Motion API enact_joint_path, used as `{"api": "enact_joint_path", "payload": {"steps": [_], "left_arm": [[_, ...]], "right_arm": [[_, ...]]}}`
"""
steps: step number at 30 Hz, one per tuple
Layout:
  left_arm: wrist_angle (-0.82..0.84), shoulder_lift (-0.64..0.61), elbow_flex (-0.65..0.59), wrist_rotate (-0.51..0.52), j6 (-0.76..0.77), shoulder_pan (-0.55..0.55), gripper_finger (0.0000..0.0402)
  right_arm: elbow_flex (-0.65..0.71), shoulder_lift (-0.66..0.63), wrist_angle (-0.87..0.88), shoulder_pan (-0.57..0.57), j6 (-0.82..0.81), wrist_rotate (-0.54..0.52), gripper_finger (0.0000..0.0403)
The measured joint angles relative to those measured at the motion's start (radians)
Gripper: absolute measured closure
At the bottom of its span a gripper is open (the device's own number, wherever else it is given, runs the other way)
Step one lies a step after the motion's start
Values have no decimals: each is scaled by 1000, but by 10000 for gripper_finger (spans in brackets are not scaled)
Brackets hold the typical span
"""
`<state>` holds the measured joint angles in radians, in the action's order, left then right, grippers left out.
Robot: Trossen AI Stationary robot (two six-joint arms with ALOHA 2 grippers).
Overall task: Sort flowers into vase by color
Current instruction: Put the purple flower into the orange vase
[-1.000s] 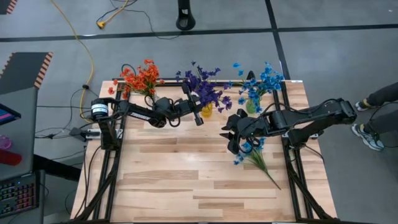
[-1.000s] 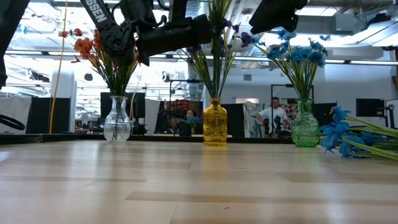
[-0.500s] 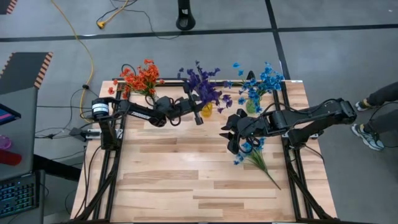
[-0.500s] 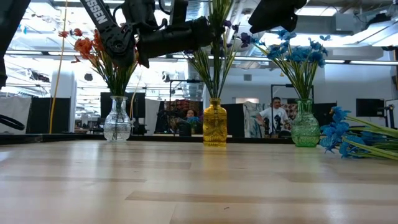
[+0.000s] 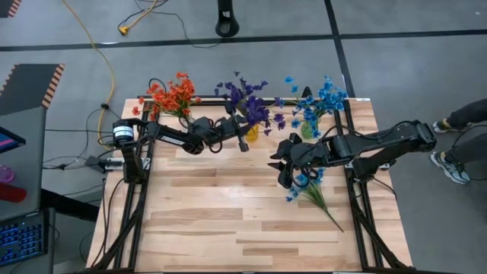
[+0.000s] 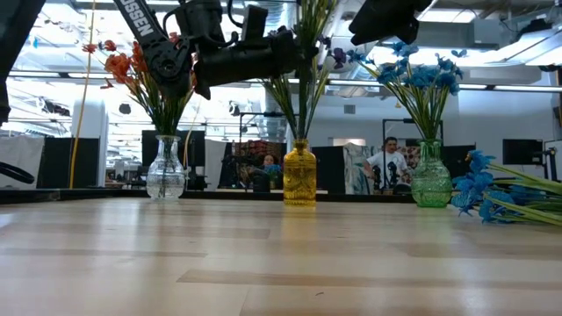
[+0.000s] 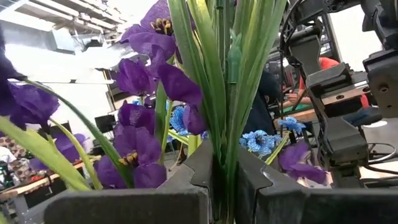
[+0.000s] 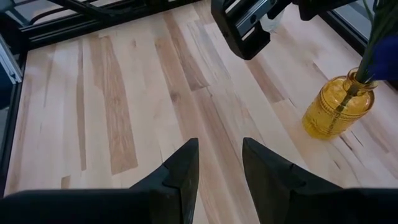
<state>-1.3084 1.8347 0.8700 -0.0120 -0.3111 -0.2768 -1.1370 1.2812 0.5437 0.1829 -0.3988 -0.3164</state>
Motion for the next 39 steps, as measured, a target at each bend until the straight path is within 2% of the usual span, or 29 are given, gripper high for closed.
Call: {"api": "enact_joint_path", "payload": {"steps": [15,23,29,35,39], "left_arm": [[-11,0,0,88,120,6,388],[-37,-1,0,246,140,25,388],[-27,-2,0,265,232,24,388],[-3,-4,2,385,325,24,388],[40,-2,0,397,323,24,388]], "right_arm": [[0,0,0,0,-3,0,253],[0,0,0,0,-3,0,253],[0,0,0,0,-3,0,253],[0,0,0,0,-2,0,253],[0,0,0,0,-2,0,253]]}}
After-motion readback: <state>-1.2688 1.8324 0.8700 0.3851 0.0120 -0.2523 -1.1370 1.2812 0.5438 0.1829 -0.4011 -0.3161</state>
